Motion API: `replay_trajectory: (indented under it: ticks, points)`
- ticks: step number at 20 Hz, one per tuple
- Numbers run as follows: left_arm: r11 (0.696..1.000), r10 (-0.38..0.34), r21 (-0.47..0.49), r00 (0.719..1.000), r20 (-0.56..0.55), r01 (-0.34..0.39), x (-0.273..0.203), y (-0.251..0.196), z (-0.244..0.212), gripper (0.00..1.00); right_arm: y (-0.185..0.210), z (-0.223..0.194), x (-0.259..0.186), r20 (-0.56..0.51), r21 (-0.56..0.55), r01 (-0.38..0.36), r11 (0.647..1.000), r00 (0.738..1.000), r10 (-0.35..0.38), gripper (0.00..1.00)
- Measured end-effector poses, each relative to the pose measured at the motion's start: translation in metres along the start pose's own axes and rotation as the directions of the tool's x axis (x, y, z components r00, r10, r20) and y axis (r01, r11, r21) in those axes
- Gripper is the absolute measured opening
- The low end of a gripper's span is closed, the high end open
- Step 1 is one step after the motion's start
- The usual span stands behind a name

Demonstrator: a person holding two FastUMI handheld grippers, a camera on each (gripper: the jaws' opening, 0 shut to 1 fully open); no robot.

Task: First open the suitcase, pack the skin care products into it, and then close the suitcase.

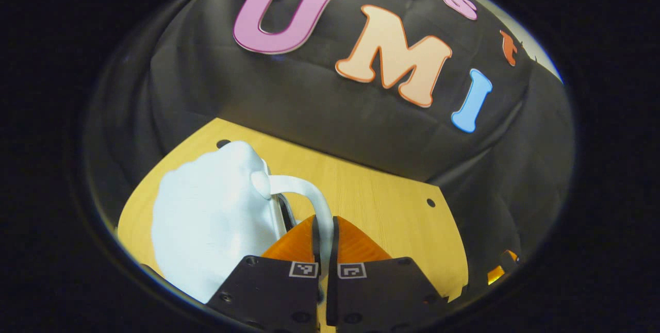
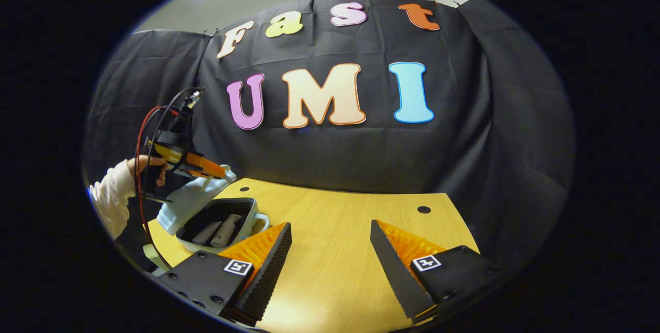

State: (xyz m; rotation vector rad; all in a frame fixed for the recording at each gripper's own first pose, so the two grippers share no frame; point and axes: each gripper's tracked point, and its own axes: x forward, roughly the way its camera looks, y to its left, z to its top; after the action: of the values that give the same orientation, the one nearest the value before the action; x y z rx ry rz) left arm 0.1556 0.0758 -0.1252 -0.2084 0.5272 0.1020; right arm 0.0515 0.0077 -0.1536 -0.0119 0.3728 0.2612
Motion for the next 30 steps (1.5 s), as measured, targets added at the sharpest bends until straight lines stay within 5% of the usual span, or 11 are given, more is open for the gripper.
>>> replay_trajectory:
  ticks: [11, 15, 19, 21, 25, 30]
  points:
    - [0.988, 0.113, 0.12, 0.982, -0.152, -0.096, 0.077, -0.004, -0.094, 0.01, -0.009, 0.003, -0.007, -0.006, -0.038, 0.022, 0.999, 1.0, -0.022, 0.97]
    - [0.987, 0.108, 0.129, 0.987, -0.119, -0.093, 0.067, -0.004, -0.083, 0.16, -0.007, 0.015, -0.009, 0.016, -0.046, 0.027, 0.999, 1.0, -0.027, 0.97]
    - [0.99, 0.056, 0.13, 0.998, -0.043, -0.05, 0.035, -0.026, -0.065, 0.77, 0.002, 0.033, -0.01, 0.063, -0.034, 0.025, 0.999, 0.998, -0.023, 0.97]
    - [0.986, 0.053, 0.158, 0.998, 0.034, -0.057, 0.007, -0.033, -0.049, 0.92, 0.004, 0.043, -0.011, 0.091, -0.05, 0.031, 0.998, 0.995, -0.027, 0.96]
    - [0.977, 0.041, 0.199, 0.982, 0.183, -0.078, -0.049, -0.046, -0.021, 0.96, 0.016, 0.06, -0.015, 0.139, -0.07, 0.027, 0.997, 0.99, -0.017, 0.96]
    - [0.983, 0.002, 0.179, 0.976, 0.217, -0.042, -0.091, -0.06, -0.027, 0.96, 0.026, 0.071, -0.021, 0.176, -0.066, 0.03, 0.997, 0.984, -0.018, 0.95]
